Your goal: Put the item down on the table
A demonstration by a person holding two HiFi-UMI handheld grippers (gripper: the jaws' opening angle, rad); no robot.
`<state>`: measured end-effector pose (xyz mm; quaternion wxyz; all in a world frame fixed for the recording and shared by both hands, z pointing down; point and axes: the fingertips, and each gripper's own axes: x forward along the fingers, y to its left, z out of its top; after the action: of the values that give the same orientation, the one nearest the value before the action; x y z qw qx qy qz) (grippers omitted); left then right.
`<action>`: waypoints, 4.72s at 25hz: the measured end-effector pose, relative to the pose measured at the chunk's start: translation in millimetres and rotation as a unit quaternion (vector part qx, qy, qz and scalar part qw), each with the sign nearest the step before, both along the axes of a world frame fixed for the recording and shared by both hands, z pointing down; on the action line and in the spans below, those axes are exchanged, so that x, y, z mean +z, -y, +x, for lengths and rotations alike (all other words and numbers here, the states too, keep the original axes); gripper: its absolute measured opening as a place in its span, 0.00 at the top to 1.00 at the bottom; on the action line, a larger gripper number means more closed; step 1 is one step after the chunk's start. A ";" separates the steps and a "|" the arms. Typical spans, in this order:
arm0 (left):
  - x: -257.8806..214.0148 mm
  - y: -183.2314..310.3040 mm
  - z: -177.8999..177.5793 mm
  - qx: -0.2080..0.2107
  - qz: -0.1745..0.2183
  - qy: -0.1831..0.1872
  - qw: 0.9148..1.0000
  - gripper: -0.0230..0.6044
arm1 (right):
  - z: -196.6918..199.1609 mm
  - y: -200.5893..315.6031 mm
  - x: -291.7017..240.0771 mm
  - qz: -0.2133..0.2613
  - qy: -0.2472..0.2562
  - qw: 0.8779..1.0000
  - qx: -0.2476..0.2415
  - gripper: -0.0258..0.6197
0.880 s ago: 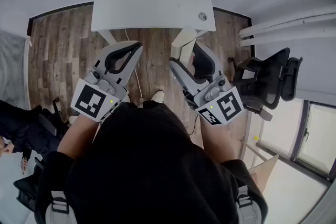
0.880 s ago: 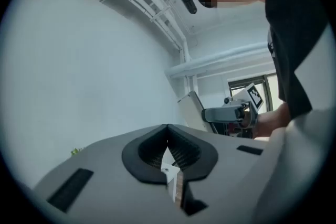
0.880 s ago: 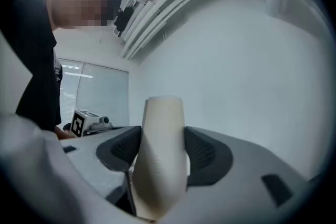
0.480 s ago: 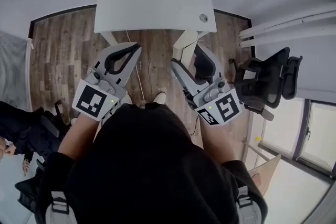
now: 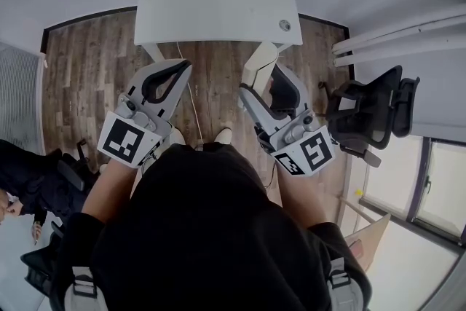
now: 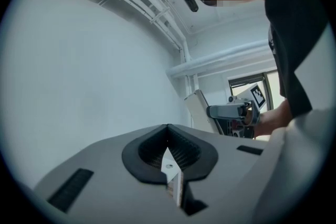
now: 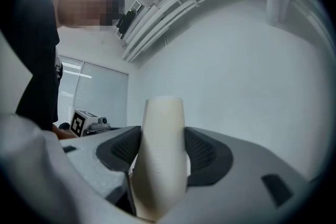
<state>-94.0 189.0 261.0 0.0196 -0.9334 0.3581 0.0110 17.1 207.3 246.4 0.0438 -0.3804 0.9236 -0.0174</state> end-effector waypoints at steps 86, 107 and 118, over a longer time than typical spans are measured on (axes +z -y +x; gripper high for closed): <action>93.2 332.9 102.7 0.012 -0.014 0.016 1.000 0.97 | 85.8 349.9 139.4 -0.104 -0.073 0.992 0.026 0.55; 191.8 398.4 98.7 0.035 -0.059 0.038 0.997 0.97 | 52.2 412.8 278.9 -0.221 -0.168 0.960 0.027 0.54; 216.4 413.6 97.9 0.028 -0.061 0.041 0.997 0.97 | 56.3 429.7 356.5 -0.295 -0.217 0.930 0.040 0.54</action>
<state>3.9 -224.5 477.4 -0.0228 -0.9423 0.3304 -0.0480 73.4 -222.4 602.9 -0.2709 -0.4074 0.8480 -0.2041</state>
